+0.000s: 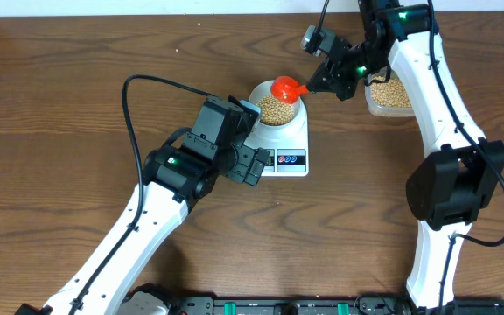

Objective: Scoop item into bowl and weigh 50g on scale

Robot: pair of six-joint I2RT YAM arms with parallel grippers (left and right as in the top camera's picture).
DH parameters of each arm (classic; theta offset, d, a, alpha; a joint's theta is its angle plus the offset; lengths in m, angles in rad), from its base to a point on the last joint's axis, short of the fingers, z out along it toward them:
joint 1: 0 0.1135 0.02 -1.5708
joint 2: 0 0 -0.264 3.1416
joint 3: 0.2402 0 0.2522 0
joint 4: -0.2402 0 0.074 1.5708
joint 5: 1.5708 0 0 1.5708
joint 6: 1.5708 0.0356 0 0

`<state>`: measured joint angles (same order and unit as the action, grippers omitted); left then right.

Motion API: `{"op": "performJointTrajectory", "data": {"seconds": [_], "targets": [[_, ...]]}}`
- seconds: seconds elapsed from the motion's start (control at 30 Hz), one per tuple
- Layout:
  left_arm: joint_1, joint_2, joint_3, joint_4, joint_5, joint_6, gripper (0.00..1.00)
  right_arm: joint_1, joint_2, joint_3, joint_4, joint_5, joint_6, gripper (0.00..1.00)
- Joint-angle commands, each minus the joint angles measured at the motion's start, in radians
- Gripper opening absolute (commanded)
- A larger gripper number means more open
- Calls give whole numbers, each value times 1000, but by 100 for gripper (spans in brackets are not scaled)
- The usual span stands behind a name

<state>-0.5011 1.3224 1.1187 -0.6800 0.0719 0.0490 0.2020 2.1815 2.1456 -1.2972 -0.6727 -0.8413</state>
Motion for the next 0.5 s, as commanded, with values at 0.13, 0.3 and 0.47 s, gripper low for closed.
{"op": "performJointTrajectory", "data": {"seconds": [0.13,0.3,0.47], "targets": [[3,8,0,-1,-13,-2,98,9,-31,23,-5,32,-21,1],[3,8,0,-1,-13,-2,98,8,-31,23,-5,31,-21,1],[3,8,0,-1,-13,-2,98,8,-31,23,-5,31,-21,1]]}}
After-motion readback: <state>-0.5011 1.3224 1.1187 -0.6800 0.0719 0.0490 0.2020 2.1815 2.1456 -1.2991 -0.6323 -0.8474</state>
